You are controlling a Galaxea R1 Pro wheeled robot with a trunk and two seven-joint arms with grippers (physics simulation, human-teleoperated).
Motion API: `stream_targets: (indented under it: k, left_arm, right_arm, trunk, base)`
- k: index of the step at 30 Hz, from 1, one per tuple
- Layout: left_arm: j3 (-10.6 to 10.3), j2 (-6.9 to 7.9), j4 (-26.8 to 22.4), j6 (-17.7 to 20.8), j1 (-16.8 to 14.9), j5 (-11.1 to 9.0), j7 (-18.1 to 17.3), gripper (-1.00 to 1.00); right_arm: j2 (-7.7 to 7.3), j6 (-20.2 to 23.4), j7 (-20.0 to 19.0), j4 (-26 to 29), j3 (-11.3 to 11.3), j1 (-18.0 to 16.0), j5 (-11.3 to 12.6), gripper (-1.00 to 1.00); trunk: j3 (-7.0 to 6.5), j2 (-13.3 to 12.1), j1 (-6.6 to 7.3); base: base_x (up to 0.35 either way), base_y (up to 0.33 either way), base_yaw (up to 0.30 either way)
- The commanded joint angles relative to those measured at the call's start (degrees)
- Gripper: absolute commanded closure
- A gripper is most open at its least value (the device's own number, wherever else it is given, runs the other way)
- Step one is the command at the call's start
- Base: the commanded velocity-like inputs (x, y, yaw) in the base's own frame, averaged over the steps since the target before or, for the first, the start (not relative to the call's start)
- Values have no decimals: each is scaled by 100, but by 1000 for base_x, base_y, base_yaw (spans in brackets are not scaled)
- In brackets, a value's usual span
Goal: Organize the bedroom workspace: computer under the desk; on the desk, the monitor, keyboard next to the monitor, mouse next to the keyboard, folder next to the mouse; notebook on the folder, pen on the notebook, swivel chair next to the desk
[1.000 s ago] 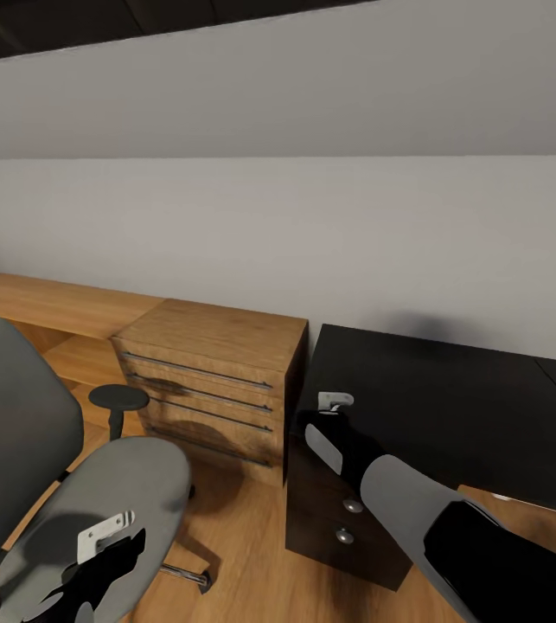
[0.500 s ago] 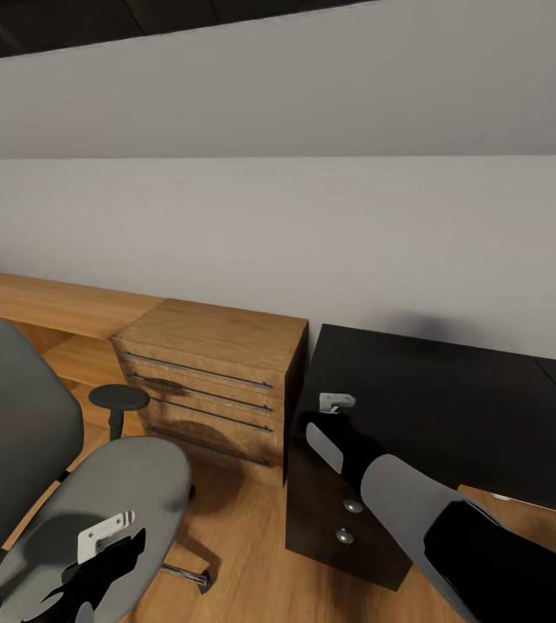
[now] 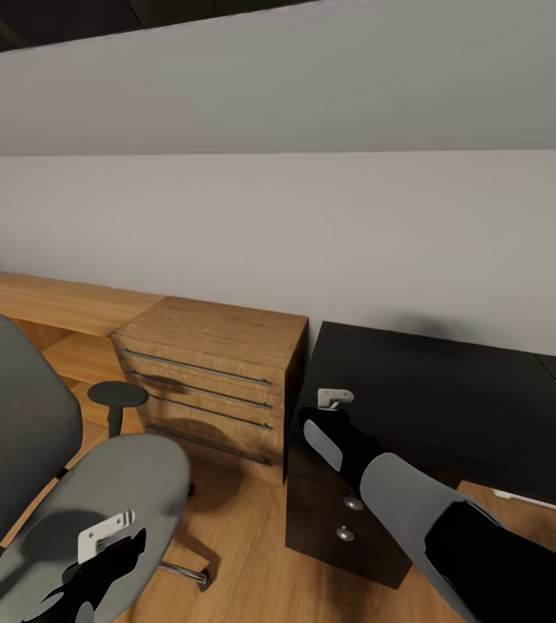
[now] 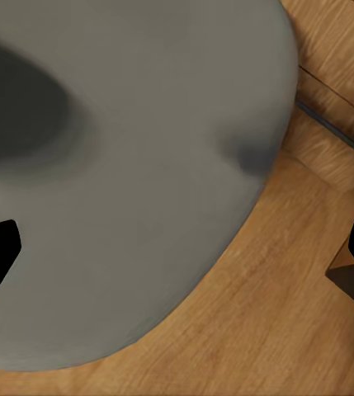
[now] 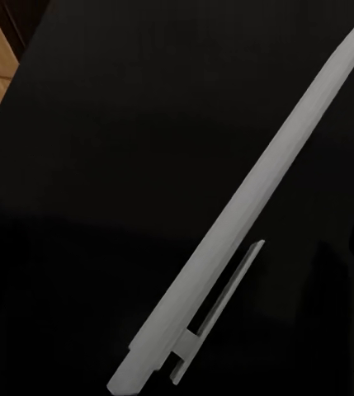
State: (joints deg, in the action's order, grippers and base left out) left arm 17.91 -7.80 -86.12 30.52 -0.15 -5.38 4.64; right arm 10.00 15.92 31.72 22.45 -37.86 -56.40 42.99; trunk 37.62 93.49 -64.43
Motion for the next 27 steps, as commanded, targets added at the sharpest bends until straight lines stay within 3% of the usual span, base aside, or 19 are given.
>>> stream_targets:
  k: [1,15,16,27]
  left_arm:
    - [2,-3,-7,33,-2,-59,37,-100]
    - [2,-3,-1,39,-2,-60,37,-100]
    - [2,-3,-1,40,-2,-60,37,-100]
    - [2,-70,-1,35,-2,-52,37,-100]
  right_arm:
    - [0,60,25,-191,-28,-3,60,-100]
    - [0,60,30,-189,-29,-2,60,-100]
    - [0,60,32,-189,-29,-2,60,100]
    - [0,60,78,-182,-29,-2,60,100]
  trunk:
    - [6,2,-1]
    - [6,2,-1]
    - [6,2,-1]
    - [6,2,-1]
  base:
    - [0,0,0]
    - [0,0,0]
    - [0,0,0]
    - [0,0,0]
